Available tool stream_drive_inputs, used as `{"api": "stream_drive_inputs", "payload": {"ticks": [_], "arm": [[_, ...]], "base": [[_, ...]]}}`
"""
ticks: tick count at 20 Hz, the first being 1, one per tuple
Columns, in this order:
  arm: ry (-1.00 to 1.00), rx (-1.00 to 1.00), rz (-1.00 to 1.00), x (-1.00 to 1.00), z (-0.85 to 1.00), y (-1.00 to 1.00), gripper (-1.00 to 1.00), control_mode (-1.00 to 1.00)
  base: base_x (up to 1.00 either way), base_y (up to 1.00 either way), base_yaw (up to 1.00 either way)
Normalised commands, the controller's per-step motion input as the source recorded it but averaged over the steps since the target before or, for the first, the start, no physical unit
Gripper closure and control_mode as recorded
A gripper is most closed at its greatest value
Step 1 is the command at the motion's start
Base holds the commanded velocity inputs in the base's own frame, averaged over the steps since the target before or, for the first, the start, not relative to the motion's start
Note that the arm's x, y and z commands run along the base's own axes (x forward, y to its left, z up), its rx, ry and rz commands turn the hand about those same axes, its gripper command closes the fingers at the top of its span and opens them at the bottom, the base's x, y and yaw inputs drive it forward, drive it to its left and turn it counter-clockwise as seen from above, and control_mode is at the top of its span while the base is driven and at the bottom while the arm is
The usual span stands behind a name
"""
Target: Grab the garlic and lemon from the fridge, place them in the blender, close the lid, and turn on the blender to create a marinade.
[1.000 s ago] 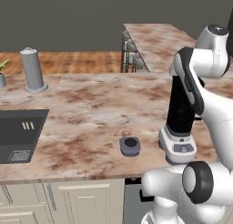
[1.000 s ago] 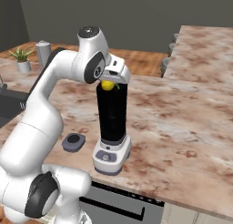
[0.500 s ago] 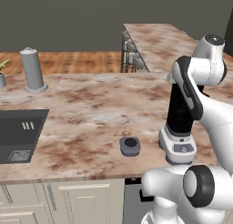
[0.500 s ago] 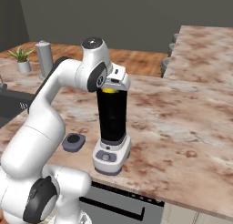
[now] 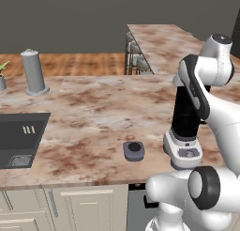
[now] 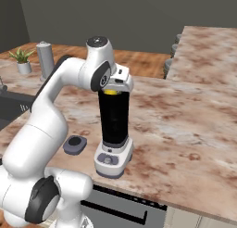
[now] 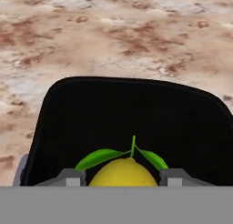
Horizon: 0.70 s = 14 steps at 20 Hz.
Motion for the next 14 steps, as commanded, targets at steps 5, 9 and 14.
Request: {"api": "stream_drive_inputs", "payload": {"ticks": [5, 9, 14], "arm": [[0.0, 0.0, 0.0, 0.0, 0.02, 0.03, -1.0, -1.0], [-0.03, 0.0, 0.0, -0.01, 0.24, 0.13, -1.0, -1.0], [-0.04, 0.0, 0.0, -0.01, 0.33, 0.29, -1.0, -1.0]], "base": [[0.0, 0.0, 0.0], [0.0, 0.0, 0.0], [0.0, 0.0, 0.0]]}}
